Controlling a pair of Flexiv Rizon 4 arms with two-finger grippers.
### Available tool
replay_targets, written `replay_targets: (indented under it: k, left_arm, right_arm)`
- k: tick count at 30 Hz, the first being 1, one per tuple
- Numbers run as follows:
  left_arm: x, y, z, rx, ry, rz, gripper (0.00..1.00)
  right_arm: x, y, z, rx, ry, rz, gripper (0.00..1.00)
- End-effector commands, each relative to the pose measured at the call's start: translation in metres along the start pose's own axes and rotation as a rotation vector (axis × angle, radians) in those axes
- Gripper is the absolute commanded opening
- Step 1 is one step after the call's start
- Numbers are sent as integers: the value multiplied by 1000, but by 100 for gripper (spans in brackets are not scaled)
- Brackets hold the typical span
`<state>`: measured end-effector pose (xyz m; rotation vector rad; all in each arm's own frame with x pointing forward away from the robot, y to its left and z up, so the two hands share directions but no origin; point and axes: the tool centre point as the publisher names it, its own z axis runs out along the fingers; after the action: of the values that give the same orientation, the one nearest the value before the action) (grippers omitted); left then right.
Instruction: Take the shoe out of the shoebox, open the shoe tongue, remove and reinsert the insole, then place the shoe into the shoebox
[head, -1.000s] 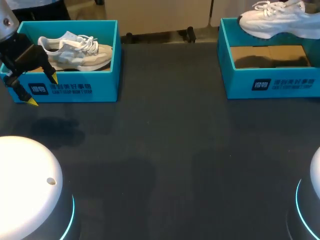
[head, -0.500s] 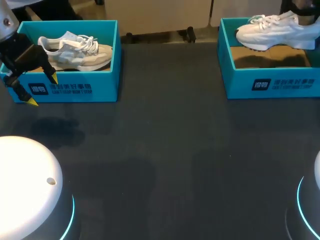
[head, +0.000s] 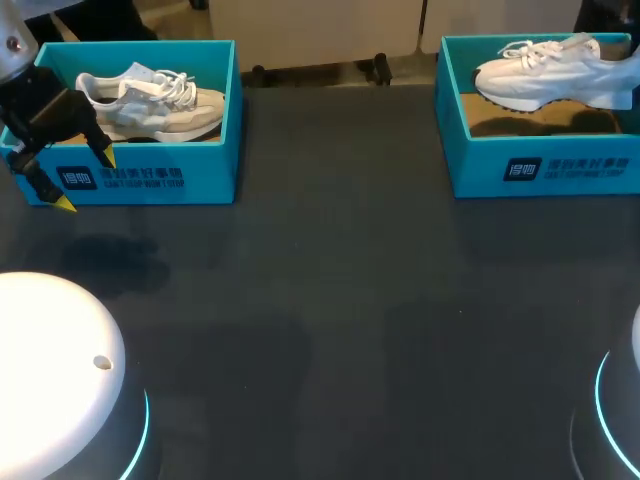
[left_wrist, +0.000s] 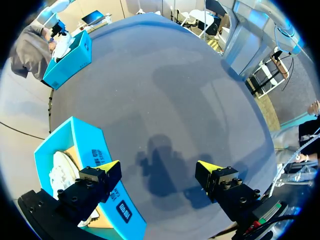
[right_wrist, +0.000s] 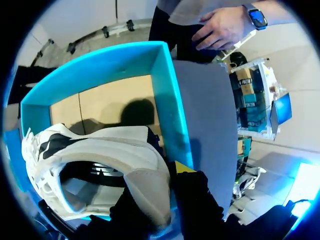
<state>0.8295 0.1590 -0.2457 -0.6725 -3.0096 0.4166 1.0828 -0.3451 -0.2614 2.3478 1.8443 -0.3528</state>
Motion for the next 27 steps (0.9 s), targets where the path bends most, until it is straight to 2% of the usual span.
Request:
replay_targets:
  k: [1,6,11,19,23,27]
  left_arm:
    - [0,0,0,-4,2,1,100]
    - [0,0,0,-4,2,1,100]
    - [0,0,0,-4,2,1,100]
    - [0,0,0,-4,2,1,100]
    - [0,0,0,-4,2,1,100]
    - [0,0,0,-4,2,1,100]
  right_arm:
    - [-2,-9,-1,-20,6,1,0]
    - [-2,-9,-1,-20,6,1,0]
    - [3,-14,12,-59,0,-1,0]
    - [3,-20,24,-29,31,34,0]
    - [4,-25,24,-54,20,45,0]
    - [4,-27,26,-45,39,51,0]
